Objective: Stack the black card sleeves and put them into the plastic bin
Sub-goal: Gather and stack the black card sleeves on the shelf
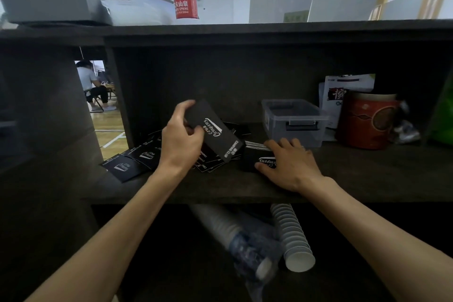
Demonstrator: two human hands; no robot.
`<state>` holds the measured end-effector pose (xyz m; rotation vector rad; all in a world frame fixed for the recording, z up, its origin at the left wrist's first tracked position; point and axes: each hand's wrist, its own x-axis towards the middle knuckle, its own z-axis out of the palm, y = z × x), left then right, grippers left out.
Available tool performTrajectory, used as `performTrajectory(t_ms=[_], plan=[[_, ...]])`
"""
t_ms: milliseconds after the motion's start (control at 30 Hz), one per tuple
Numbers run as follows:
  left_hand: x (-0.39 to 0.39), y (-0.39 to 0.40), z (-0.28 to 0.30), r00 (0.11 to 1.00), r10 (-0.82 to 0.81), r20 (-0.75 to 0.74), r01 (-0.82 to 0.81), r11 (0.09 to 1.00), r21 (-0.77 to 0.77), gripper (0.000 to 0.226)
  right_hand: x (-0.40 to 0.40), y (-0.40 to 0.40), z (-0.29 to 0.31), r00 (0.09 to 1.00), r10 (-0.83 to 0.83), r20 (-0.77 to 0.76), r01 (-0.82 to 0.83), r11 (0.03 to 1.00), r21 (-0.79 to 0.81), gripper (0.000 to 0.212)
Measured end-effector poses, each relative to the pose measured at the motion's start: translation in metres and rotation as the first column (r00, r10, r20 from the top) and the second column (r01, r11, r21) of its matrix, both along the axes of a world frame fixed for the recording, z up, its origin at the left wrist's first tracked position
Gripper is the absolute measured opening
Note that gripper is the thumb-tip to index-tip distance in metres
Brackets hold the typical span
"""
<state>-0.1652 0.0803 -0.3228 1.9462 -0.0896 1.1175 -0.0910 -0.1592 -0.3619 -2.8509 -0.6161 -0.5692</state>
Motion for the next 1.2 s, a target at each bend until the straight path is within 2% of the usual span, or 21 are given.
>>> performTrajectory(t_ms=[67, 133, 267, 400, 567, 700, 767, 833, 900, 967, 1000, 1100, 1200], plan=[[-0.001, 0.0, -0.009, 0.993, -0.08, -0.082, 0.069, 0.988, -0.137, 0.049, 0.0, 0.0, 0.001, 1.0, -0.005, -0.019, 0.005, 1.0, -0.002, 0.07], [-0.001, -0.005, -0.024, 0.983, -0.094, -0.156, 0.068, 0.984, -0.163, 0.047, -0.001, 0.001, 0.003, 0.999, -0.014, -0.034, 0.014, 1.0, -0.009, 0.071], [0.003, -0.021, -0.046, 0.983, 0.009, -0.186, -0.024, 0.997, -0.076, 0.04, -0.002, -0.001, 0.006, 0.997, 0.0, -0.078, -0.002, 1.0, -0.021, 0.073], [0.006, -0.043, -0.051, 0.976, 0.073, -0.204, -0.069, 0.997, 0.029, 0.037, 0.0, -0.005, 0.014, 0.982, 0.031, -0.188, -0.035, 0.999, -0.021, 0.076], [0.007, -0.065, -0.052, 0.936, 0.252, -0.246, -0.174, 0.939, 0.297, 0.027, 0.009, -0.01, 0.025, 0.943, 0.075, -0.325, -0.072, 0.997, 0.021, 0.072], [0.009, -0.08, -0.055, 0.877, 0.429, -0.217, -0.219, 0.759, 0.613, 0.03, 0.01, -0.004, 0.022, 0.966, 0.029, -0.256, -0.04, 0.999, -0.037, 0.073], [0.01, -0.082, -0.053, 0.885, 0.44, -0.152, -0.227, 0.694, 0.683, 0.034, 0.009, -0.002, 0.017, 0.98, 0.016, -0.2, -0.031, 0.997, -0.067, 0.075], [0.017, -0.073, -0.049, 0.907, 0.396, -0.141, -0.208, 0.715, 0.667, 0.038, 0.008, -0.002, 0.01, 0.993, 0.001, -0.122, -0.011, 0.996, -0.087, 0.078], [0.03, -0.058, -0.043, 0.929, 0.31, -0.2, -0.148, 0.809, 0.569, 0.036, 0.007, -0.001, 0.003, 0.999, -0.003, -0.035, 0.0, 0.997, -0.08, 0.077], [0.047, -0.044, -0.036, 0.937, 0.22, -0.27, -0.067, 0.875, 0.479, 0.024, 0.006, 0.0, -0.002, 1.0, -0.002, 0.022, 0.004, 0.998, -0.065, 0.075], [0.056, -0.04, -0.033, 0.93, 0.215, -0.299, -0.039, 0.865, 0.501, 0.021, 0.007, 0.0, -0.003, 0.999, -0.003, 0.038, 0.005, 0.998, -0.059, 0.074], [0.077, -0.037, -0.033, 0.849, 0.366, -0.38, -0.019, 0.741, 0.671, 0.04, 0.008, -0.001, -0.005, 0.999, -0.005, 0.044, 0.007, 0.999, -0.041, 0.075], [0.087, -0.038, -0.038, 0.814, 0.459, -0.357, -0.073, 0.69, 0.72, 0.047, 0.007, -0.001, -0.006, 0.999, -0.003, 0.048, 0.005, 0.999, -0.043, 0.075]])
